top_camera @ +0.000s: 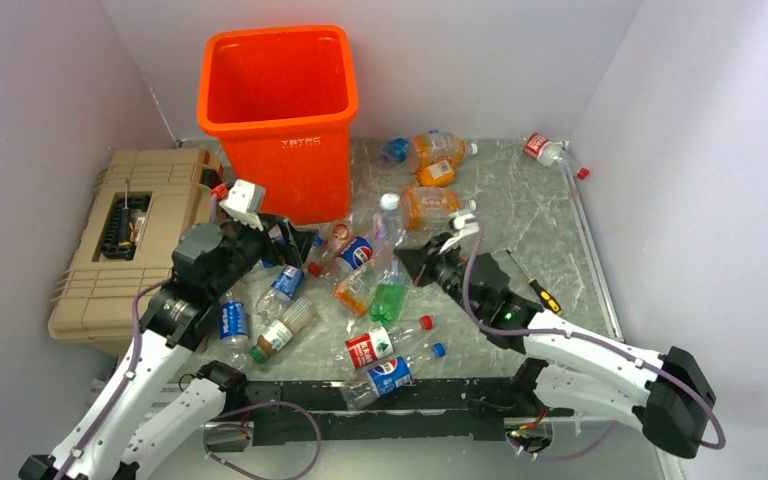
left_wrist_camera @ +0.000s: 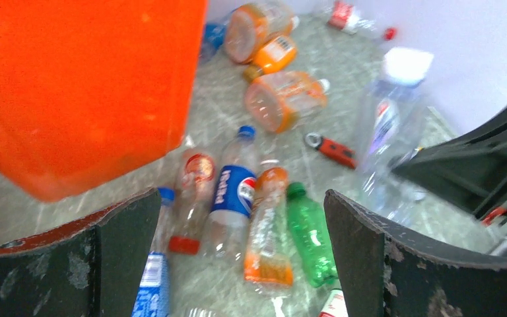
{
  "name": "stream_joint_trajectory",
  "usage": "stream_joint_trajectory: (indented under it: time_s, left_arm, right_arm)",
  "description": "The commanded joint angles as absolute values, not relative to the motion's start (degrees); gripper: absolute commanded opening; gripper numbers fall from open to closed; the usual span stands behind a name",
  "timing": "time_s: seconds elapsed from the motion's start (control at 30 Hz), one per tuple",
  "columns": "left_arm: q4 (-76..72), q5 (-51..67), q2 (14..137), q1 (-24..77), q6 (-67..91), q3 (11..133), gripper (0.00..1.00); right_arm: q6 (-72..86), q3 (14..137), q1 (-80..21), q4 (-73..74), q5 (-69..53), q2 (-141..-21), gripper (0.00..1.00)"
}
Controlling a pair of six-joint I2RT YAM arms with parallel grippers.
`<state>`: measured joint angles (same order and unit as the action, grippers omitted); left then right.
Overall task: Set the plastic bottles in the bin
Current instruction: Pick up the plastic bottle at the center of the board, then place the plastic bottle in the trash bin.
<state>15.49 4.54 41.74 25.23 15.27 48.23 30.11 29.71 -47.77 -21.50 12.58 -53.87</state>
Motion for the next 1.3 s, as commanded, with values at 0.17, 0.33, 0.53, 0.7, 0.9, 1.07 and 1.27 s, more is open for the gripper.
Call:
stream_joint_trajectory:
  time_s: [0.17, 0.33, 0.53, 0.7, 0.9, 1.07, 1.27]
  left_arm:
    - [2.05, 28.83, 43.11, 25.66, 17.96, 45.70, 1.00]
    - [0.72, 33.41, 45.68, 25.74, 19.15, 45.64, 1.00]
    - [-4.51, 38.81, 45.15, 26.81, 19.74, 43.38, 0.99]
    - [-3.19, 39.55, 47.71, 27.33, 19.14, 44.21, 0.99]
    - [-2.28, 40.55, 49.91, 27.76, 18.92, 44.74, 0.99]
    - [-2.81, 42.16, 51.24, 28.70, 18.53, 44.53, 0.98]
    - [-4.03, 40.52, 50.65, 29.53, 18.77, 43.78, 0.92]
  right_arm:
    - [9.09, 34.54, -67.12, -18.34, 23.38, -57.00, 0.00]
    - [6.42, 34.89, -70.57, -23.08, 27.26, -59.36, 0.00]
    - [5.91, 35.07, -71.26, -26.60, 27.77, -61.46, 0.00]
    - [6.04, 34.93, -71.89, -29.14, 26.87, -60.68, 0.00]
    - [7.08, 34.36, -72.33, -30.22, 25.85, -57.71, 0.00]
    - [9.02, 32.92, -72.42, -33.33, 23.55, -57.23, 0.00]
    - [10.50, 31.16, -72.92, -37.94, 22.88, -59.72, 0.00]
